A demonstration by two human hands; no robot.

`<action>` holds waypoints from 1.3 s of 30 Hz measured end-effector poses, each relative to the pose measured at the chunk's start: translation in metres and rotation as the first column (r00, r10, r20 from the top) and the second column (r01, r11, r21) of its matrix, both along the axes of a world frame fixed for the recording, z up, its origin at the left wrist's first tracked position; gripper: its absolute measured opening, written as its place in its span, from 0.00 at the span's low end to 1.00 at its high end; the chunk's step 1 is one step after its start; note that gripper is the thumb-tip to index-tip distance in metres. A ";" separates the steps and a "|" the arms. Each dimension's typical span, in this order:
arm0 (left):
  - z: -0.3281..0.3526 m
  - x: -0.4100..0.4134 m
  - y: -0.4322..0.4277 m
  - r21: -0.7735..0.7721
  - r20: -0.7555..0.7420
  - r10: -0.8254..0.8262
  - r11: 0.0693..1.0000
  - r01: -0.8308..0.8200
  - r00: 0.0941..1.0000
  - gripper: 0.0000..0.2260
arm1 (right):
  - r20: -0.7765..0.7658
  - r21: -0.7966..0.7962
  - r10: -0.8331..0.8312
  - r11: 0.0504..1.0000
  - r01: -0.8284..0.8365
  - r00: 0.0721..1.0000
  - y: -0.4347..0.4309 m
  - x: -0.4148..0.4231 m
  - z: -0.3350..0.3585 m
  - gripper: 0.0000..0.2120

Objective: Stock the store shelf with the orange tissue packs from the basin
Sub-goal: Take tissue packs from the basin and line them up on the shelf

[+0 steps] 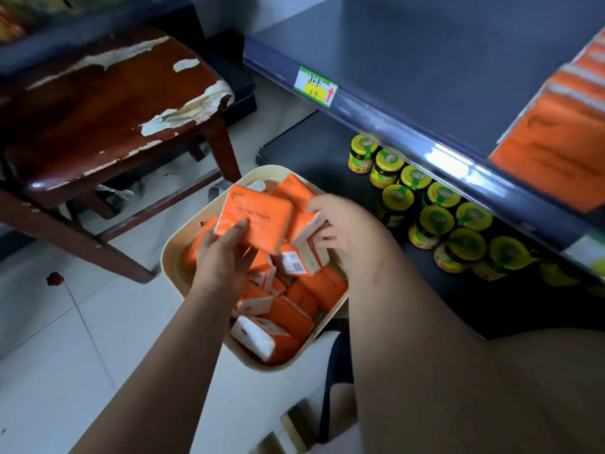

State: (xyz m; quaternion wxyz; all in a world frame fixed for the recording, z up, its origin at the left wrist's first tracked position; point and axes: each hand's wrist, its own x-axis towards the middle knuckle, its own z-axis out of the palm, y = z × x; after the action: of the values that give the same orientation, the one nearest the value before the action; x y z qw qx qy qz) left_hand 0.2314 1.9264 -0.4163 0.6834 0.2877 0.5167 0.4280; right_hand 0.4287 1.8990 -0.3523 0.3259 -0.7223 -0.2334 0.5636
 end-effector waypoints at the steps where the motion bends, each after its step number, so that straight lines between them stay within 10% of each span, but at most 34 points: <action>1: 0.005 0.001 -0.003 -0.005 0.017 0.001 1.000 -0.001 1.000 0.26 | -0.048 0.009 -0.009 1.000 0.010 0.999 -0.007 0.002 0.003 0.12; 7: 0.038 0.002 -0.010 -0.079 0.171 0.056 0.996 -0.043 0.984 0.25 | 0.006 0.062 -0.083 0.995 0.082 0.997 -0.033 0.019 0.032 0.26; 12: 0.068 0.000 -0.024 -0.042 0.198 0.005 0.999 0.003 0.980 0.21 | 0.015 0.197 -0.125 0.973 0.120 0.992 -0.060 0.014 0.075 0.11; 19: 0.119 0.022 -0.049 0.114 0.192 -0.176 0.981 0.156 0.965 0.08 | 0.055 0.320 -0.221 0.928 0.193 0.974 -0.103 0.029 0.123 0.30; 23: 0.148 0.053 -0.068 0.203 0.110 -0.323 0.933 0.297 0.940 0.11 | 0.112 0.415 -0.288 0.883 0.218 0.951 -0.152 0.058 0.157 0.18; 39: 0.212 0.246 -0.232 0.618 -0.184 -0.824 0.327 0.715 0.536 0.19 | 0.292 0.591 -0.677 0.683 0.429 0.675 -0.440 0.154 0.204 0.12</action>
State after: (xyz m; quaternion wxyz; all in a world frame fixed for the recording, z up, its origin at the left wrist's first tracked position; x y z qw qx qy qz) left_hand 0.4775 1.6948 -0.2040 0.7032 0.6715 0.0835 0.2183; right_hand 0.5824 1.4585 -0.1479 0.5823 -0.7727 -0.1998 0.1549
